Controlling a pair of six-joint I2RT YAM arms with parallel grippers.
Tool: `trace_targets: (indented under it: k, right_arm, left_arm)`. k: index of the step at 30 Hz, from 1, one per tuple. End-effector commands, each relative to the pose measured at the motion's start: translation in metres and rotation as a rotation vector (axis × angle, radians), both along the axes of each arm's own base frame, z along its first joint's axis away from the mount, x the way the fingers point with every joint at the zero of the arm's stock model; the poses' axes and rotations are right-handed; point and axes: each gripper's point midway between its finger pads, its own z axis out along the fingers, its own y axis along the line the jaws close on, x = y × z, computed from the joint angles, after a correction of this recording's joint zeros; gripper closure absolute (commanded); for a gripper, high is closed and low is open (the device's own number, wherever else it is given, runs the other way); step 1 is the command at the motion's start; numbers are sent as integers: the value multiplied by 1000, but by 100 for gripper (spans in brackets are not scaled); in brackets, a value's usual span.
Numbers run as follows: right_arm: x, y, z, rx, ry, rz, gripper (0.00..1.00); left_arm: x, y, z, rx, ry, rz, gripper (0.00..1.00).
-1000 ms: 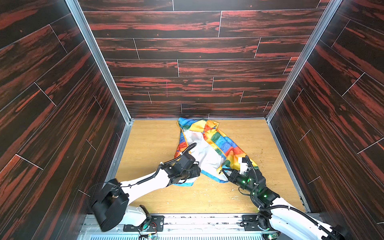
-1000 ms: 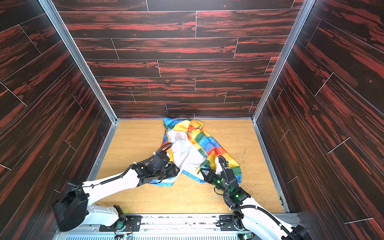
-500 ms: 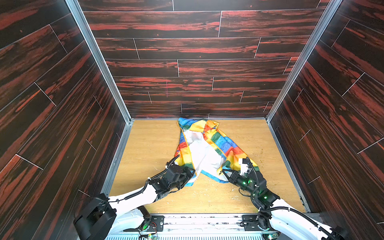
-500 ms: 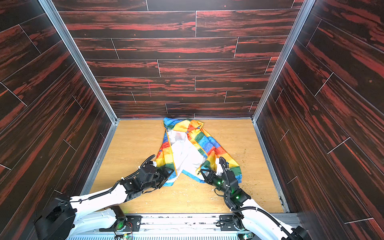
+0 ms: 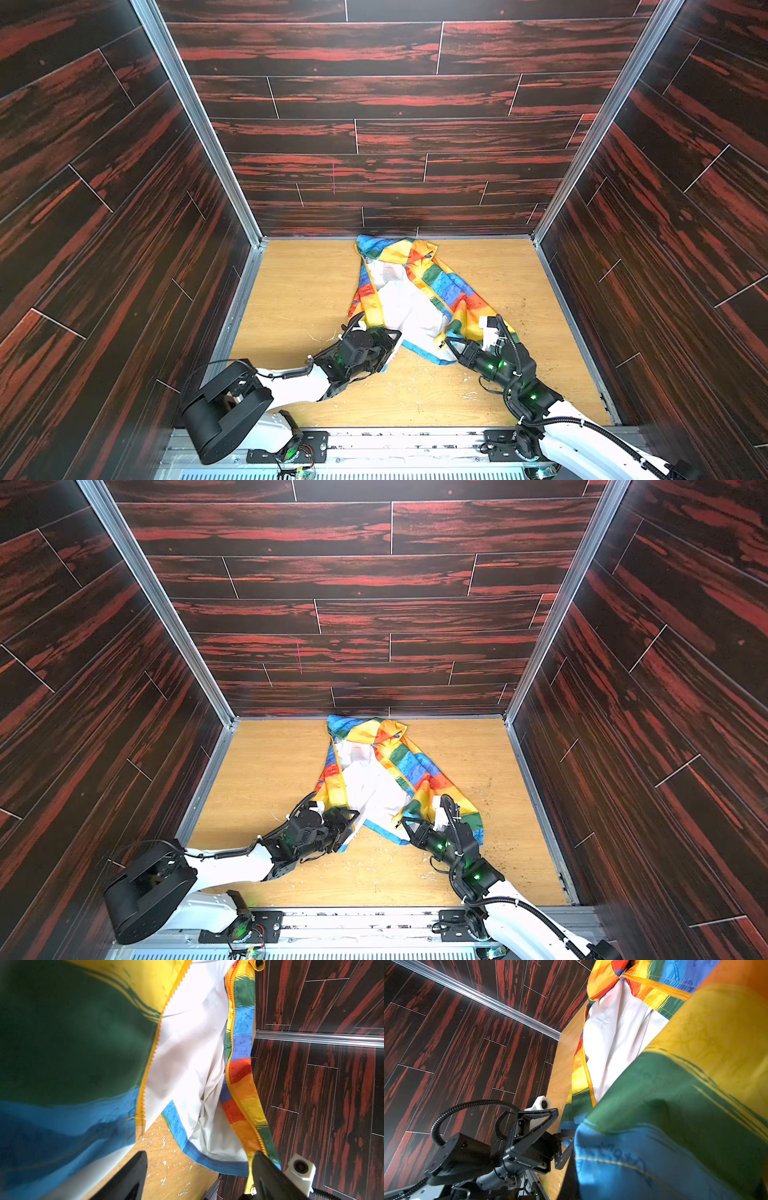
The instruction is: Zip up the jacket
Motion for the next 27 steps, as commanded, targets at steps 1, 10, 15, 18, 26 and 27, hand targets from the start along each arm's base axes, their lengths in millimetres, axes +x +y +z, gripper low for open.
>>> trace_targets:
  k: [1,10,15,18,26,27]
  right_arm:
    - [0,-2,0,7,3,-13,100]
    - [0,-2,1,5,4,-14,100]
    - [1,-2,0,2,5,-13,100]
    - [1,-1,1,5,6,-11,100]
    - [2,0,2,4,5,-7,100]
    - [2,0,2,5,5,-7,100]
  left_arm:
    - [3,-4,5,-60,-17,17,18]
    - [-4,-4,-16,-69,11,23,19]
    - [-9,-1,-27,-71,23,38,19]
    - [-10,4,-33,-62,17,55,19]
    - [-9,16,-46,-36,-9,99,20]
    - [-9,17,-48,-35,-13,105,20]
